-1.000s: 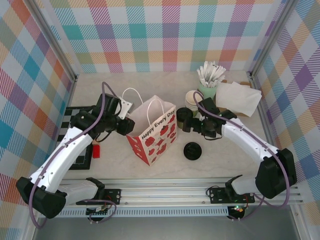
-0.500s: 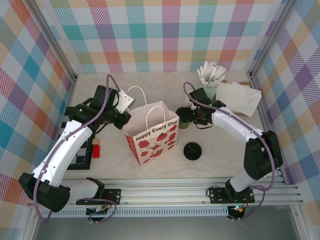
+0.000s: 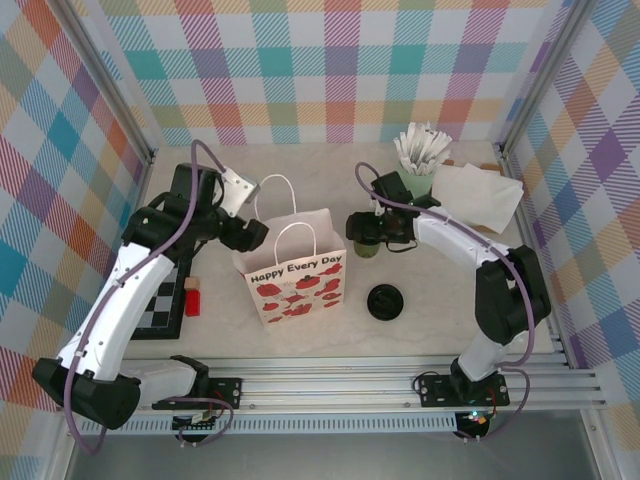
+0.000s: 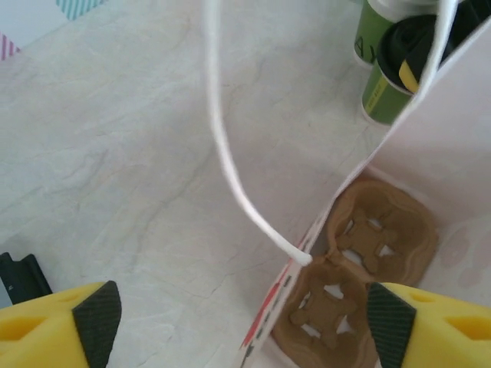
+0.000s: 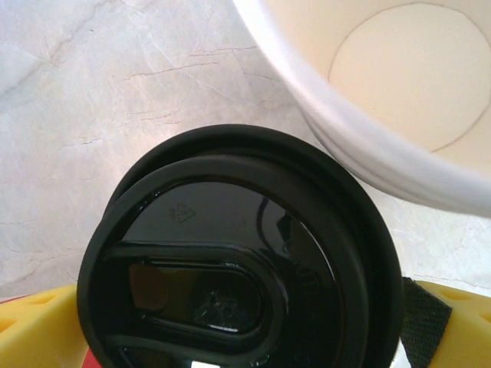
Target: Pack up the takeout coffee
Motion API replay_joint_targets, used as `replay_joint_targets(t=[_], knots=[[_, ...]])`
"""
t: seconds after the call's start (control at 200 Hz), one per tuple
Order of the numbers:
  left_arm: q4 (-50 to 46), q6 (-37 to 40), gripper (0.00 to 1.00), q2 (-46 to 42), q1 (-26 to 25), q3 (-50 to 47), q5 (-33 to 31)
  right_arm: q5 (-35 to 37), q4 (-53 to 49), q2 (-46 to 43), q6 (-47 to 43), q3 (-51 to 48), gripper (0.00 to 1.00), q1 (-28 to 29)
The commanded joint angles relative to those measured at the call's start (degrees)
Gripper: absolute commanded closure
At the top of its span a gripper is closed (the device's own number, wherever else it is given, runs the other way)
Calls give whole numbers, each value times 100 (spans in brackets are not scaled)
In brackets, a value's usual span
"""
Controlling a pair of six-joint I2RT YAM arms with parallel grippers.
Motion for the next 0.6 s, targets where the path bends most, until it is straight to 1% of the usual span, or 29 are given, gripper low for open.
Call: replay_joint_targets(t=[0.0, 0.055, 0.11, 0.155, 0.24, 0.32, 0.445, 0.595], knots=[[453, -208, 9, -365, 280, 3, 169, 110, -9, 146, -180, 319, 0, 31], [676, -320, 6, -506, 393, -108, 93, 98, -81, 195, -174, 370, 0, 31], [1019, -518, 4, -664, 417, -292, -438, 79, -71, 205, -166, 356, 0, 40], [1350, -642, 0, -847, 424, -495, -798, 75, -66, 209, -150, 345, 0, 48], [1710, -839, 0, -1009, 433, -722, -1087, 71, -94, 248, -134, 370, 0, 47], [1805, -1023, 0, -995, 432, -752, -1305, 45, -118, 291, -142, 427, 0, 57], [1997, -1154, 0, -1006, 442, -825, -1349, 62, -196, 423, -140, 579, 0, 66], [1777, -1130, 0, -910, 465, -692, -874, 97, -279, 533, -71, 673, 0, 83]])
